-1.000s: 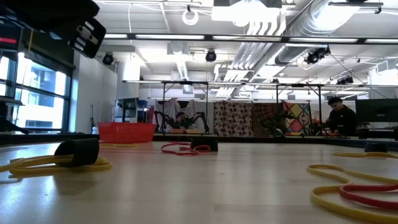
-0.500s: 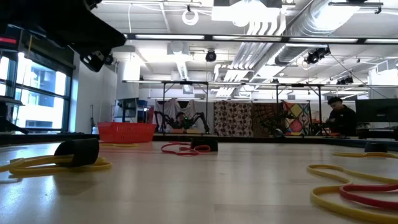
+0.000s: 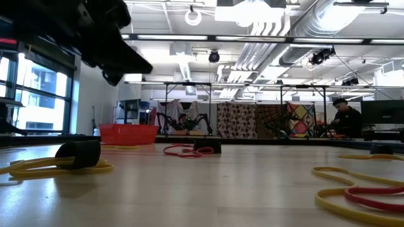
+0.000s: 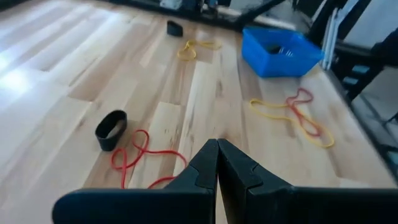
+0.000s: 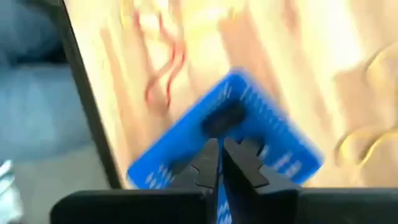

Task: Sort rubber bands into baskets
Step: Put the red rubber band into the red basket

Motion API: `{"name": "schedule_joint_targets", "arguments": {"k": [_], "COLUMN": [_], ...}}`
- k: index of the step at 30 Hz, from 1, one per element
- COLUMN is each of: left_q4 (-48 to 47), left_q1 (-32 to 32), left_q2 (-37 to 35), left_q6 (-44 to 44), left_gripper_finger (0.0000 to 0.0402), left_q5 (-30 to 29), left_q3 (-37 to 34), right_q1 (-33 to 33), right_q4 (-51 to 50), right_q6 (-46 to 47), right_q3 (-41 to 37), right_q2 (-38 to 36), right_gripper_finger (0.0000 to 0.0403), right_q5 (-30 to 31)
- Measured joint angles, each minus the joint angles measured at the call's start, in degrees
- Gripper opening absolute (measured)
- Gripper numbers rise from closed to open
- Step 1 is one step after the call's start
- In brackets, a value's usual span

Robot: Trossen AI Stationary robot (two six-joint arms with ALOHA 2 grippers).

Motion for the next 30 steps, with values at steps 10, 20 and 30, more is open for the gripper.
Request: {"name": "schedule_joint_targets", "arguments": {"k": [10,20,30], "left_q4": [-3.41,-9.61,-14.14], "left_q1": [5.74,11.96,12.57], "left_q2": [12.71,18.69,26.83], "left_q6": [1.96,2.96,6.41], "left_gripper_finger": [0.0008,0.0066,0.0112], "left_q5": [3.76,3.81,2.71], "left_q3": [5.58,10.92,16.82], "right_q1": [-2.73,-7.56,-10.00], "right_q4": [5.66,13.03,14.27], "right_q6": [-16.41,-29.12,-32.27], "right_q3": [0.00,0.00,0.00], "right_q2": [-1.54,-1.39,-1.39], "right_gripper_finger": [0.0003,0.0000,0.0000], "right_q5": [17.77,22.35,22.42]}}
